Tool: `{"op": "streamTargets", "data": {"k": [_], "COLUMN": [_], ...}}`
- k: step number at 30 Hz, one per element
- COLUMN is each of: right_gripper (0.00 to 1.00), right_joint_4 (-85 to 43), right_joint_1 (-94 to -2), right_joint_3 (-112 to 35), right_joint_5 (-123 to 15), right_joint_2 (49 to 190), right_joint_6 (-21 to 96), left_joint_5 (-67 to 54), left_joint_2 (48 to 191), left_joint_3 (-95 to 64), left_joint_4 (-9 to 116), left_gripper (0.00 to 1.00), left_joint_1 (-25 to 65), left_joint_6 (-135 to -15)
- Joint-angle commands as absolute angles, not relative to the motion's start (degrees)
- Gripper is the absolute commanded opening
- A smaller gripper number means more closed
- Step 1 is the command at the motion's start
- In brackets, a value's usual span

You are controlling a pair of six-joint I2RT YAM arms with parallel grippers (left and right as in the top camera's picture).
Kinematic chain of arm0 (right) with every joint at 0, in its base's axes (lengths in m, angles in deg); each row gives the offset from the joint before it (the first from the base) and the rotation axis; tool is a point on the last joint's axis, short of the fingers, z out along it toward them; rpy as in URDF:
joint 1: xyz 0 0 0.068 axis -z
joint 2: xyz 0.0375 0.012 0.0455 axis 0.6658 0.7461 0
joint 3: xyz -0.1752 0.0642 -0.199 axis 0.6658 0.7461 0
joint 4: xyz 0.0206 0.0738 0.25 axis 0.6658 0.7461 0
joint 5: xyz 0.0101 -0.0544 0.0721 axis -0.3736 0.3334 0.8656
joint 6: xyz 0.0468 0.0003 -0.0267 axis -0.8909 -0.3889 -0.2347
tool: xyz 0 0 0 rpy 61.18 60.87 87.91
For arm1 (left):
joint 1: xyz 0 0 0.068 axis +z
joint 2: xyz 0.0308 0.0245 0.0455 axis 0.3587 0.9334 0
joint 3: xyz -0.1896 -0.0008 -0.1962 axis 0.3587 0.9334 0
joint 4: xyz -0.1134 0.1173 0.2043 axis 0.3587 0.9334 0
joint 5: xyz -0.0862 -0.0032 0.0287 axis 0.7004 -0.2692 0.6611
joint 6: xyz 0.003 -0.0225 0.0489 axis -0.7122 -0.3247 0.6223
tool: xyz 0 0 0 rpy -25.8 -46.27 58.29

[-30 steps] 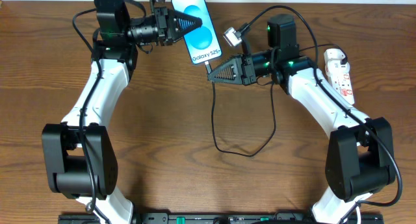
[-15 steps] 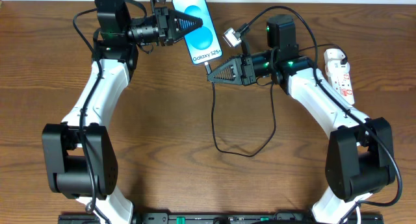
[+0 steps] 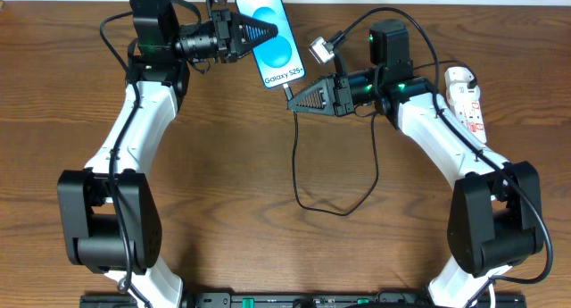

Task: Plug charger to phone and switch on socket
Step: 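Open the right gripper and withdraw it rightward from the plug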

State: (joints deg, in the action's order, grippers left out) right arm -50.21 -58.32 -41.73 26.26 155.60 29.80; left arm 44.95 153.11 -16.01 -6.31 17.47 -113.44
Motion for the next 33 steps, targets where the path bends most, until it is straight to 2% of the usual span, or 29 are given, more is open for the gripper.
{"op": "streamTargets", "data": {"k": [1,21,33], "right_gripper": [0.01,0.01,0.01], "right_joint_4": [-50.23,-50.80,-60.31], "right_joint_1": [-57.91,-57.32,-58.35], "right_joint_3": [-41.42,-41.42,-41.42], "right_joint_5": [25.96,25.98,25.91], "right_joint_2": [155.77,155.77,155.77], "right_joint_6": [29.54,29.54,22.24], "left_joint_5": [46.42,46.42,46.75], "left_joint_2": [152.48,152.48,152.48], "left_joint_3": [-16.54,-16.54,-16.54], "left_joint_4": [-6.80,-6.80,-6.77], "left_gripper": [0.07,0.08,0.07], "left_joint_1": [17.19,17.19,16.95], "left_joint_6": [-112.50,-112.47,-112.47]}}
